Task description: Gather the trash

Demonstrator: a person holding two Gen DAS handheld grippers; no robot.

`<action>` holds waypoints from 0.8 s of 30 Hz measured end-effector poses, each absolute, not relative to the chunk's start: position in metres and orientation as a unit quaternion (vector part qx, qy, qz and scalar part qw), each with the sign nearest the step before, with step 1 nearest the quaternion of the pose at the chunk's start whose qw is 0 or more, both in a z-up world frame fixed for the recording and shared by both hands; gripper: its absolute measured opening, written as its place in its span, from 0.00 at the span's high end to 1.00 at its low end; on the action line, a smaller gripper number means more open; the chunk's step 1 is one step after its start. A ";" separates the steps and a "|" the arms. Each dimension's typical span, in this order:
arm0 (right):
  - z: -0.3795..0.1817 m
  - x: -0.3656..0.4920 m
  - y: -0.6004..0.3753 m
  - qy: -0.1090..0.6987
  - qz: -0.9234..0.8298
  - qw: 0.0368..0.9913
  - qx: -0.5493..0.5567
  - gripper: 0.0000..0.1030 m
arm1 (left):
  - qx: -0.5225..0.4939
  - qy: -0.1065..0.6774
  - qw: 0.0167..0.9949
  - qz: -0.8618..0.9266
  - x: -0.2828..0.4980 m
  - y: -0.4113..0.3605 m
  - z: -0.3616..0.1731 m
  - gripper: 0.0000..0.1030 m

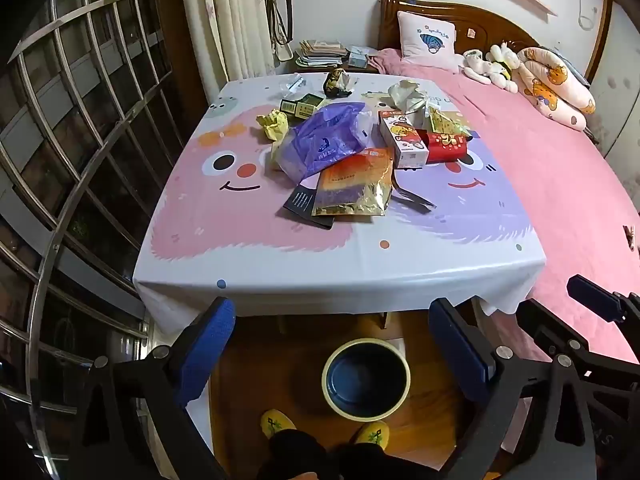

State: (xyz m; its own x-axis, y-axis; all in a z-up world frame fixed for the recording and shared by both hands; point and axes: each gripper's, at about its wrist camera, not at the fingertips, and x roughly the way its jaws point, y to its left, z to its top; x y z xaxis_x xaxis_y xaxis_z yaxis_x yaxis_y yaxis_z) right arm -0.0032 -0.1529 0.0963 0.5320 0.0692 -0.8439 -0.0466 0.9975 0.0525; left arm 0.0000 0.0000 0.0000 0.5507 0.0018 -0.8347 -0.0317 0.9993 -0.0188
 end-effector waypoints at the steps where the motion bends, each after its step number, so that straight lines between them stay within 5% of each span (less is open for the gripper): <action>1: 0.096 -0.003 -0.153 0.486 0.032 0.873 0.012 0.32 | -0.015 0.473 0.881 0.011 0.000 0.000 0.000 0.04; 24: 0.098 -0.007 -0.154 0.482 0.032 0.876 0.012 0.32 | -0.016 0.467 0.884 0.014 -0.012 0.000 0.008 0.05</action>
State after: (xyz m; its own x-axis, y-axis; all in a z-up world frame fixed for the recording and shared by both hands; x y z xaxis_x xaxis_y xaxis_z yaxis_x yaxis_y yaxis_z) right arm -0.0070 -0.1536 0.0981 0.5338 0.0673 -0.8429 -0.0443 0.9977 0.0516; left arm -0.0123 -0.0004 0.0075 0.5631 0.0092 -0.8263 -0.0388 0.9991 -0.0153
